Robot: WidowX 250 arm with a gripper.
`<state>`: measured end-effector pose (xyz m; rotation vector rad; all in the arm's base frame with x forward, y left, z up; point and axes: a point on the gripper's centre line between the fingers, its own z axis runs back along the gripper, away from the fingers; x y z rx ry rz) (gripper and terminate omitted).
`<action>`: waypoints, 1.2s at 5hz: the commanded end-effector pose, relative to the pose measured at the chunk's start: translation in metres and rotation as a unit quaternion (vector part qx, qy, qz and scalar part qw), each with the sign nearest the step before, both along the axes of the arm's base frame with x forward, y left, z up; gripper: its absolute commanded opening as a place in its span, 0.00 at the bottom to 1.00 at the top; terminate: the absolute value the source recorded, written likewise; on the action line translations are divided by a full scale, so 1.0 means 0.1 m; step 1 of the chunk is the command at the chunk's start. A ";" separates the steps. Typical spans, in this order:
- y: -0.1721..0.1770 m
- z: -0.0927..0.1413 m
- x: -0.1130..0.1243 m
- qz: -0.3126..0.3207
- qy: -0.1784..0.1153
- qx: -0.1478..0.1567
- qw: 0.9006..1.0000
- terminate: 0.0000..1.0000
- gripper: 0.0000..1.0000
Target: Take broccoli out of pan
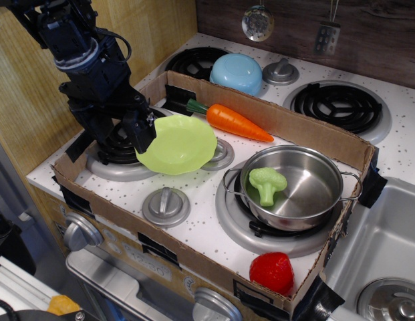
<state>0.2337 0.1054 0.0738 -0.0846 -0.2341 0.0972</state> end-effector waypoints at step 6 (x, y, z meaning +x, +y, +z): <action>-1.00 0.36 0.65 0.396 0.019 -0.093 0.913 0.00 1.00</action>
